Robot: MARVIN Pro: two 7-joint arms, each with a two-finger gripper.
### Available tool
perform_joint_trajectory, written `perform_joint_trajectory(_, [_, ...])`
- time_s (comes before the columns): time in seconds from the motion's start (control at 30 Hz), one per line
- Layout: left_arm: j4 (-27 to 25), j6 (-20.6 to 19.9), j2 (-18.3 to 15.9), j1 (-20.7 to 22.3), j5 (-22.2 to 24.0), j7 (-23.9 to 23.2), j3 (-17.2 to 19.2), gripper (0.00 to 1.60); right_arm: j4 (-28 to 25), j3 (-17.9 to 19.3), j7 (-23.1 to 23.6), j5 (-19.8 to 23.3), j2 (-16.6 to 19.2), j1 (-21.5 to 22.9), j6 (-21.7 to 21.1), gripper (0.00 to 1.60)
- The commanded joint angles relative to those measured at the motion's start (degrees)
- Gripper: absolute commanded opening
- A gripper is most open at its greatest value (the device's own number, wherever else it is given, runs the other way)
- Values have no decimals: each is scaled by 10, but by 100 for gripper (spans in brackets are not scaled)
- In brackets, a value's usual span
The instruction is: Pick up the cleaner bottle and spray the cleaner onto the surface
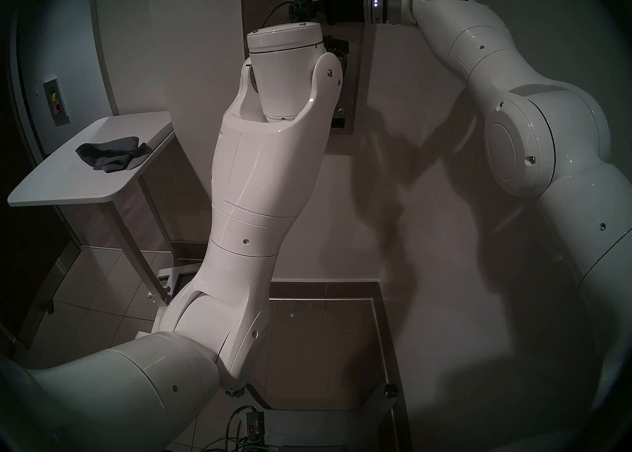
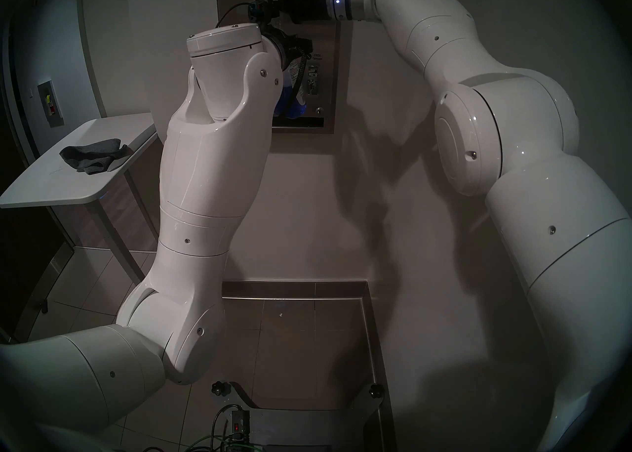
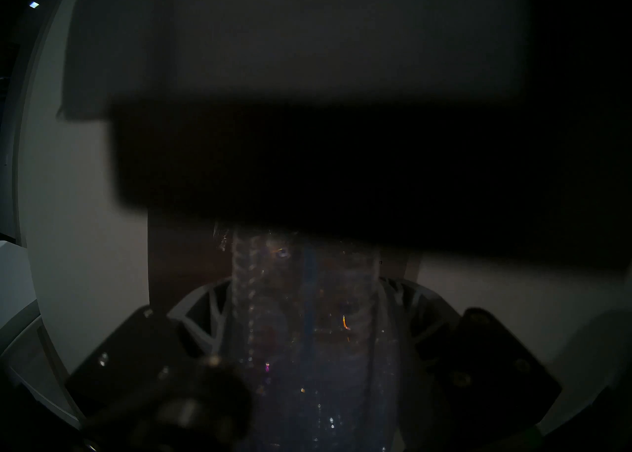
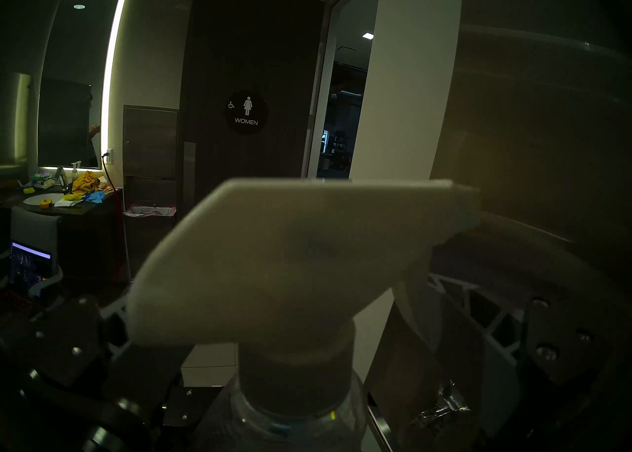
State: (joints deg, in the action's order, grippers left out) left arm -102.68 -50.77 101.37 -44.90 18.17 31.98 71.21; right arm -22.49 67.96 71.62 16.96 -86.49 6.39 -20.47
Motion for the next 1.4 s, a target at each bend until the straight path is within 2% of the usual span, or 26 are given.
perform_joint_trajectory(0.0, [-24,19,6,38,-4,-3,2,0,16,3,7,2,-12,47,1,160])
perform_joint_trajectory(0.07, [-24,19,6,38,-4,-3,2,0,23,4,9,3,-13,50,2,160])
perform_joint_trajectory(0.1, [-24,19,6,38,-5,-3,2,0,26,5,9,3,-13,51,5,142])
perform_joint_trajectory(0.13, [-24,19,6,38,-5,-4,2,0,32,5,13,3,-12,54,7,0])
perform_joint_trajectory(0.5, [-24,23,7,37,-10,-6,2,0,52,6,31,-2,-5,65,22,0])
perform_joint_trajectory(0.53, [-24,23,7,37,-11,-6,2,0,54,7,35,-1,-4,66,23,47])
perform_joint_trajectory(0.57, [-24,23,7,37,-11,-6,2,0,54,6,37,-2,-4,67,24,47])
perform_joint_trajectory(0.6, [-24,23,7,37,-11,-6,2,0,55,6,38,-2,-3,67,26,160])
perform_joint_trajectory(1.03, [-24,25,7,37,-13,-9,3,0,73,13,47,0,-7,77,41,160])
perform_joint_trajectory(1.27, [-24,25,8,37,-14,-11,3,0,91,14,59,0,-17,86,20,160])
perform_joint_trajectory(1.3, [-24,26,8,37,-14,-11,3,0,94,14,62,0,-19,87,15,141])
perform_joint_trajectory(1.33, [-24,26,8,37,-14,-11,3,0,96,12,65,-1,-20,88,12,80])
perform_joint_trajectory(1.37, [-24,26,8,37,-14,-11,3,0,98,10,68,-4,-20,89,8,69])
